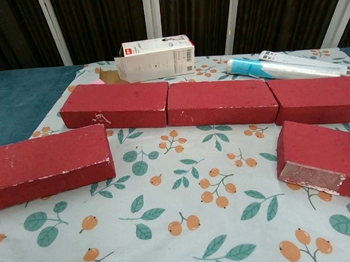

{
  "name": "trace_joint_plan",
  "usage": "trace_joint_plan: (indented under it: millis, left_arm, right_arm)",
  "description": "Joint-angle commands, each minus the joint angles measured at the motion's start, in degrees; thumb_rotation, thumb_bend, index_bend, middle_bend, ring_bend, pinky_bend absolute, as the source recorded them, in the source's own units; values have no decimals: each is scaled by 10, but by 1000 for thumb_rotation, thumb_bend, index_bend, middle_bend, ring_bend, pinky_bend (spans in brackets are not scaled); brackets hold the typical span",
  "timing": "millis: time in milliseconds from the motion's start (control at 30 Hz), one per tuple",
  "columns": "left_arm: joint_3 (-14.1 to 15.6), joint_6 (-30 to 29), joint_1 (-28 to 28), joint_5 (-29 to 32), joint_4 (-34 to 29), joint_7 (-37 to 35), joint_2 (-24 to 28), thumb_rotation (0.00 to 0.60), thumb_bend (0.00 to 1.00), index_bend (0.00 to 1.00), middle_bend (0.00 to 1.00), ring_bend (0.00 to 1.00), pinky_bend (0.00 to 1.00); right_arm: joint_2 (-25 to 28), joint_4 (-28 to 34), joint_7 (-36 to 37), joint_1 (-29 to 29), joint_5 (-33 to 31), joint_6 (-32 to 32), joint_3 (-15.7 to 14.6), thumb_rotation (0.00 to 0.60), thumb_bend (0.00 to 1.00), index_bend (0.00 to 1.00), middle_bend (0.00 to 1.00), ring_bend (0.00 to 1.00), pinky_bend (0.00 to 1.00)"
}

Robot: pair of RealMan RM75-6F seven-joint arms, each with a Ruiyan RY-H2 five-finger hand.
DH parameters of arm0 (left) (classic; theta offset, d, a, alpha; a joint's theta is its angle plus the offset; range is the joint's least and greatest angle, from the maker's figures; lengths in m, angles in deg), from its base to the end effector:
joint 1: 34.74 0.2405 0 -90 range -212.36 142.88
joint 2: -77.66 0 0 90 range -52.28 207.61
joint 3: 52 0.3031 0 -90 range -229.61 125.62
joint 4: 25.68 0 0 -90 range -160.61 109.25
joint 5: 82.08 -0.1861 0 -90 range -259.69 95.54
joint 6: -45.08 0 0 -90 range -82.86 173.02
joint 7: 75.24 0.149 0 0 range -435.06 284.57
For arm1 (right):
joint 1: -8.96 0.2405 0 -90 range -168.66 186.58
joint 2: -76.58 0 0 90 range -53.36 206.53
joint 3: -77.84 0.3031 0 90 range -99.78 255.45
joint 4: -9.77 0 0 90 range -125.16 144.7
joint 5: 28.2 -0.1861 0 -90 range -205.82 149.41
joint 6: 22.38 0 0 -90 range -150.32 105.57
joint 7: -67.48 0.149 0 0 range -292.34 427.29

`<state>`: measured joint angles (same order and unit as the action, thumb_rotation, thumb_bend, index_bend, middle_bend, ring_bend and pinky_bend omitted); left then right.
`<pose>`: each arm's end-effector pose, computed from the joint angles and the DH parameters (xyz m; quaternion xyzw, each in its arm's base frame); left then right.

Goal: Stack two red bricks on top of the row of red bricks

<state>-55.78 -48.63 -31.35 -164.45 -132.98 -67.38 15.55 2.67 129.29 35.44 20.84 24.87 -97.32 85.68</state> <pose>-0.3238 0.1396 0.2214 -0.4991 -0.4221 -0.3981 0.6437 -0.2812 -0.2088 0.1030 0.5590 -0.5731 0.2816 0.5290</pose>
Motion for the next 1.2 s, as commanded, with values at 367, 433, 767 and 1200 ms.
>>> trace_joint_plan:
  millis: [367, 433, 767, 1200]
  left_arm:
    - [-5, -1, 0, 8, 2, 2, -2, 600, 0, 24, 0, 0, 124]
    - [-5, 0, -1, 9, 2, 3, -2, 600, 0, 24, 0, 0, 124]
    - [-6, 0, -1, 13, 1, 7, -3, 600, 0, 29, 0, 0, 124]
    - [-6, 2, -3, 15, -2, 27, -10, 600, 0, 31, 0, 0, 124]
  right_arm:
    - [-114, -23, -130, 101, -135, -47, 50, 600, 26, 0, 0, 0, 0]
    - [-121, -33, -136, 108, -143, -48, 50, 600, 26, 0, 0, 0, 0]
    - [-125, -63, -136, 126, -170, -49, 47, 600, 27, 0, 0, 0, 0]
    - [-95, -80, -115, 130, -198, -23, 33, 600, 25, 0, 0, 0, 0]
